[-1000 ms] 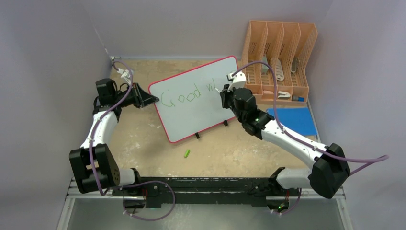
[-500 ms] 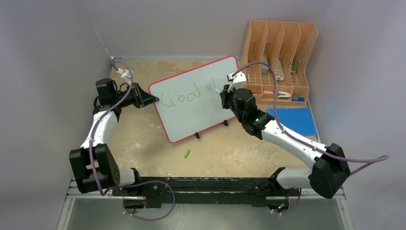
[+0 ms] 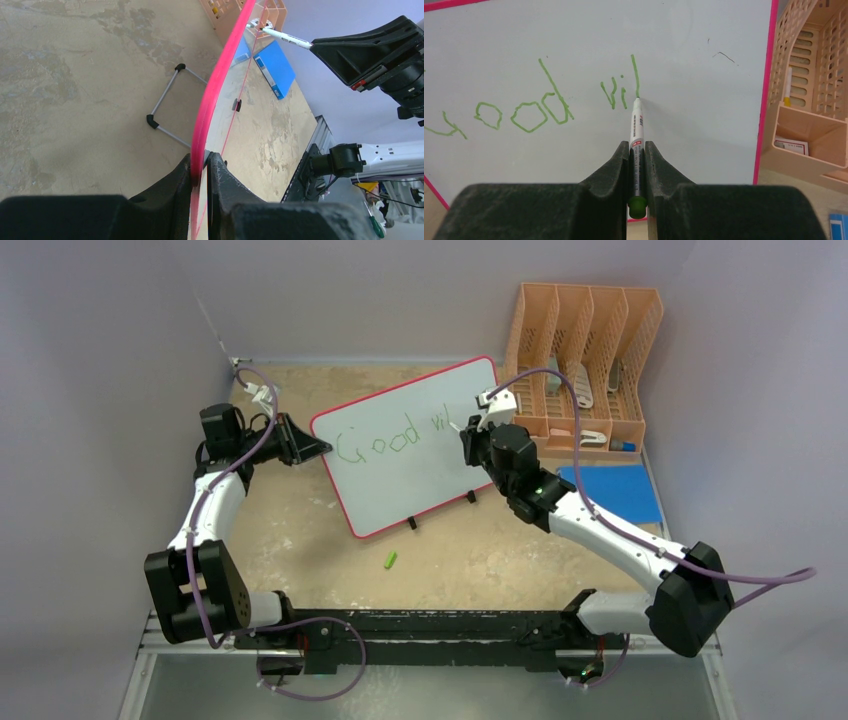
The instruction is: Write a sentence on the whiteboard
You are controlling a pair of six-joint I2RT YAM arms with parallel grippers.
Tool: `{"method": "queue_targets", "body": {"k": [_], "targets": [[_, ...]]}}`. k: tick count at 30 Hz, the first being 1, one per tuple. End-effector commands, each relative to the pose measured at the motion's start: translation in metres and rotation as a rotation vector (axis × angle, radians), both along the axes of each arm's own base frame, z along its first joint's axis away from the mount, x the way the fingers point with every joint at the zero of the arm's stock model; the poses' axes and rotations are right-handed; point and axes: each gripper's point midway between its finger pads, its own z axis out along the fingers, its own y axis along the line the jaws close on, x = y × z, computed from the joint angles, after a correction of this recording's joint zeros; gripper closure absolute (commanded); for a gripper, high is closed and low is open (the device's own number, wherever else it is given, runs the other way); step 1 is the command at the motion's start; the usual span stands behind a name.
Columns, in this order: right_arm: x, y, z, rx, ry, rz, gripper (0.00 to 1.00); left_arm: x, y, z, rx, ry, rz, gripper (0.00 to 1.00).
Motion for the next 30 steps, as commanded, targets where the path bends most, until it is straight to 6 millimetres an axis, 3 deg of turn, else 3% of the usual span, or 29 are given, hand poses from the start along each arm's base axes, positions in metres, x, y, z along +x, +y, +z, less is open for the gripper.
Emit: {"method": "queue_targets", "body": {"k": [1, 17, 30], "targets": [[0.007, 0.004, 0.043, 0.068, -0.096, 0.004, 1.0, 0.004, -0.001, -0.002, 0.04, -0.008, 0.018, 1.0], [0.018, 0.009, 0.043, 0.051, -0.112, -0.007, 1.0, 0.004, -0.001, -0.002, 0.041, -0.01, 0.018, 1.0], [0.021, 0.001, 0.037, 0.034, -0.104, -0.041, 1.0, 0.004, -0.001, -0.002, 0.041, -0.01, 0.018, 1.0]]}}
